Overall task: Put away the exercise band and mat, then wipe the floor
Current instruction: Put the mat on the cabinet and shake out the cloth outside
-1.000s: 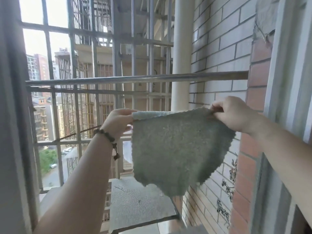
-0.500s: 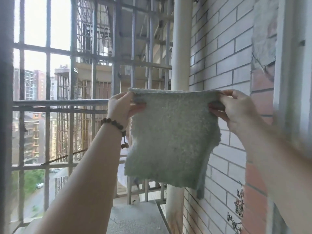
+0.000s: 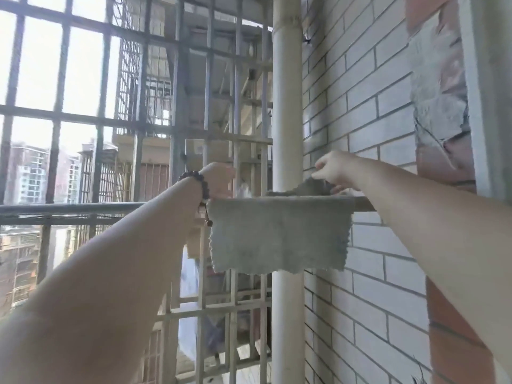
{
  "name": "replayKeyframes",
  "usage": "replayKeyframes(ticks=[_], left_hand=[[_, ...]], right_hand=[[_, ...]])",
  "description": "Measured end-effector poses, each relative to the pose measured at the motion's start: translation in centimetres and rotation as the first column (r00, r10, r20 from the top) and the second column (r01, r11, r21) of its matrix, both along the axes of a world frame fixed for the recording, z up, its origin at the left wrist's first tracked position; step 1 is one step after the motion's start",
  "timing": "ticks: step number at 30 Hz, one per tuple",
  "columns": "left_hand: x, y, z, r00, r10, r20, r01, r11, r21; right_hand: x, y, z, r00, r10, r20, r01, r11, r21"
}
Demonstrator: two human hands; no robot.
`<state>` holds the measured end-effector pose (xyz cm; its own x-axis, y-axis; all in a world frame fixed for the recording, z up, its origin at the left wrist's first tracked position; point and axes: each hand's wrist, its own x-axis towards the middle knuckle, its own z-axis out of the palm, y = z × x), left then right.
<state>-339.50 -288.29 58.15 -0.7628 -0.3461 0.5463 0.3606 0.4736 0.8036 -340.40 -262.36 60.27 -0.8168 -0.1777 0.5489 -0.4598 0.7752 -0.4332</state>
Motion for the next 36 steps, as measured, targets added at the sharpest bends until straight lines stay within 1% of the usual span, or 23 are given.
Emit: replayKeyframes(ticks=[1, 2, 3, 4, 5, 6, 8, 9, 11, 12, 14, 18, 21, 22, 24, 26, 28, 30, 32, 36], left_hand=[[0.2, 0.2, -0.8, 0.983, 0.183, -0.015, -0.173, 0.892, -0.418], [0.5, 0.1, -0.7, 0.967, 0.247, -0.064, -0.242, 0.811, -0.533], [1.1, 0.5, -0.5, 0.984, 0.173, -0.048, -0.177, 0.893, -0.413], [1.7, 0.1, 0.4, 0.997, 0.071, -0.027, -0.075, 0.957, -0.28], [2.1, -0.2, 0.5, 0.996, 0.068, -0.052, -0.081, 0.948, -0.308], [2.8, -0.4, 0.5, 0.994, 0.102, -0.047, -0.113, 0.887, -0.449], [3.7, -0.9, -0.1, 0.997, 0.078, 0.01, -0.057, 0.807, -0.587], [3.9, -1.1, -0.3, 0.997, 0.075, 0.027, -0.04, 0.764, -0.644], [3.9, -1.3, -1.1, 0.993, 0.115, 0.033, -0.054, 0.678, -0.733], [3.7, -1.3, -1.4, 0.992, 0.123, 0.031, -0.06, 0.669, -0.741], [3.3, -1.3, -2.0, 0.994, 0.108, -0.02, -0.091, 0.708, -0.7], [2.7, -1.2, -2.3, 0.987, 0.119, -0.105, -0.158, 0.734, -0.661], [1.7, -1.5, -2.1, 0.978, 0.138, -0.155, -0.205, 0.759, -0.618], [1.4, -1.6, -2.1, 0.975, 0.143, -0.17, -0.219, 0.758, -0.614], [1.3, -1.7, -1.9, 0.974, 0.147, -0.174, -0.224, 0.765, -0.604], [1.6, -2.0, -1.6, 0.984, 0.116, -0.137, -0.175, 0.777, -0.604], [2.1, -2.0, -1.5, 0.993, 0.091, -0.078, -0.12, 0.74, -0.662], [2.4, -1.6, -1.7, 0.994, 0.097, -0.053, -0.105, 0.69, -0.716], [2.4, -1.1, -2.0, 0.991, 0.11, -0.075, -0.131, 0.682, -0.719], [2.0, -0.9, -2.3, 0.983, 0.126, -0.134, -0.184, 0.698, -0.692]], right_hand=[[0.4, 0.1, -0.2, 1.0, -0.019, 0.006, 0.019, 0.995, 0.098], [0.6, 0.2, -0.2, 0.998, -0.03, -0.053, 0.037, 0.987, 0.155], [0.9, 0.4, -0.3, 0.992, -0.018, -0.121, 0.041, 0.982, 0.184], [1.1, 0.6, -0.3, 0.988, 0.018, -0.152, 0.012, 0.981, 0.195], [1.4, 1.0, -0.3, 0.989, 0.067, -0.135, -0.038, 0.977, 0.209], [1.7, 1.3, -0.5, 0.99, 0.114, -0.085, -0.092, 0.968, 0.232], [2.0, 2.0, -0.6, 0.988, 0.153, -0.005, -0.145, 0.948, 0.282], [2.2, 2.2, -0.7, 0.988, 0.155, 0.002, -0.149, 0.942, 0.302], [2.1, 2.4, -1.0, 0.989, 0.143, -0.04, -0.123, 0.938, 0.323], [1.8, 2.4, -1.3, 0.988, 0.138, -0.073, -0.107, 0.94, 0.324], [1.3, 2.3, -1.9, 0.982, 0.137, -0.129, -0.09, 0.944, 0.317], [0.5, 1.9, -2.6, 0.969, 0.136, -0.205, -0.063, 0.943, 0.328], [-0.5, 1.5, -2.6, 0.949, 0.103, -0.298, -0.022, 0.965, 0.263], [-0.8, 1.4, -2.6, 0.948, 0.083, -0.308, -0.002, 0.967, 0.253], [-0.9, 1.4, -2.6, 0.954, 0.056, -0.296, 0.025, 0.964, 0.264], [-0.3, 1.6, -2.5, 0.956, 0.064, -0.286, 0.018, 0.961, 0.275], [0.4, 1.7, -2.4, 0.963, 0.094, -0.254, -0.009, 0.949, 0.314], [0.8, 1.8, -2.4, 0.97, 0.109, -0.219, -0.023, 0.932, 0.362], [0.6, 1.5, -2.5, 0.969, 0.105, -0.222, -0.012, 0.923, 0.384], [0.0, 1.2, -2.7, 0.96, 0.077, -0.27, 0.02, 0.939, 0.342]])
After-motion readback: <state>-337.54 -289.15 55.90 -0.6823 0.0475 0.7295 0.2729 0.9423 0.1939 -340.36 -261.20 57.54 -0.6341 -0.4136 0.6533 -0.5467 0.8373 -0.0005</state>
